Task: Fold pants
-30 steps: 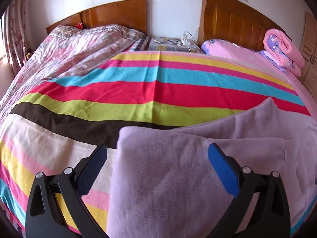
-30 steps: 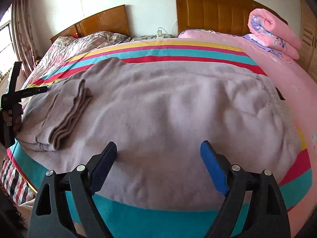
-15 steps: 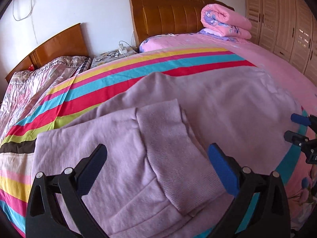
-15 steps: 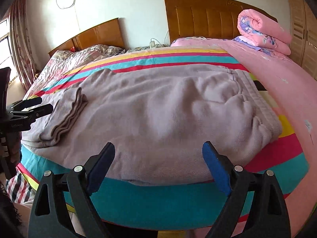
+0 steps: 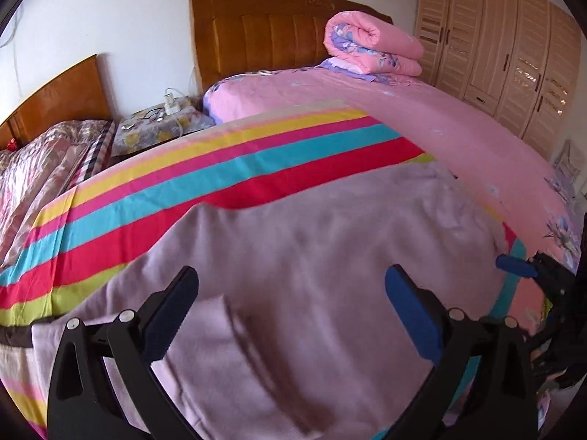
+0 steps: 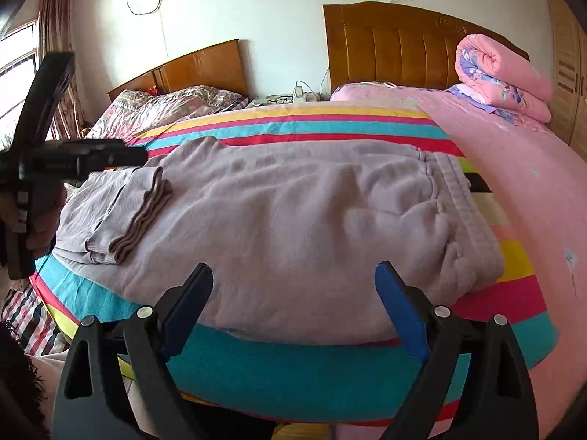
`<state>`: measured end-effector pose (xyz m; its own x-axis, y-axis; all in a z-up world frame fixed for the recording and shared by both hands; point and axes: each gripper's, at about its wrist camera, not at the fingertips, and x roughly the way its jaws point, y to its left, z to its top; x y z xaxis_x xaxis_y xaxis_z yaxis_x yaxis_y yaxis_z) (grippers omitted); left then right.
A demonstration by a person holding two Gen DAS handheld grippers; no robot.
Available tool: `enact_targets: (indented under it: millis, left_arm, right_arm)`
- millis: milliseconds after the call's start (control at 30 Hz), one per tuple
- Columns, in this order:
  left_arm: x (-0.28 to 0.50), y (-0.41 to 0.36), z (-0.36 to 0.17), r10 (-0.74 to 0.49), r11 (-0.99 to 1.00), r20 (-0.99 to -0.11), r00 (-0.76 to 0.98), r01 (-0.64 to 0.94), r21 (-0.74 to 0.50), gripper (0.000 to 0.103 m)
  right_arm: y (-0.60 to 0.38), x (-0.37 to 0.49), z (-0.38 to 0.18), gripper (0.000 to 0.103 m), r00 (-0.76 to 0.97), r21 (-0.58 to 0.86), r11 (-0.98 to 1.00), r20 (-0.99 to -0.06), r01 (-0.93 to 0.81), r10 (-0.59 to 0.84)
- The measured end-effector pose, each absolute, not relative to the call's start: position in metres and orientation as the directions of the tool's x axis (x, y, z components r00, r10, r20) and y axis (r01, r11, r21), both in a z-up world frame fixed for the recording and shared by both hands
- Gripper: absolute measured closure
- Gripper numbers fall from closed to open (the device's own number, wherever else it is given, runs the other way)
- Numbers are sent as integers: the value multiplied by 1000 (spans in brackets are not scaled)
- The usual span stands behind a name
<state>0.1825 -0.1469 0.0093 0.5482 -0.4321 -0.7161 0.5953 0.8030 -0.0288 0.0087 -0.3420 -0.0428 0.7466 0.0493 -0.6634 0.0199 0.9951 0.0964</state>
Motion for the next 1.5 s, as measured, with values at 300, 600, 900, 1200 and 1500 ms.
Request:
enact_targets:
  millis: [300,600,900,1200,1500]
  left_arm:
    - [259,-225,-87,-284,865,-833,475,502,-9,1]
    - [256,-221,-87,-293,870,-811,507,494,-6,1]
    - [258,-216,-86,-310,878,-803,508,477,-37,1]
    - [259,-217,-87,-307,878,-804,510,478,-32,1]
    - [258,-218,-87,-301,878,-805,511,478,-24,1]
  right_arm:
    - [-372,29,-74,17,643,71,997,-764,4,52]
    - [-372,95,-29,15,654,79,991,-744,-110,132]
    - [-388,140,-52,15,482,83,969,-856,-232,189]
    - [-440,179,-40,15,599,233,971,-770,-55,219]
    - [-432,215,-63,16,556,95,995,-829,40,56]
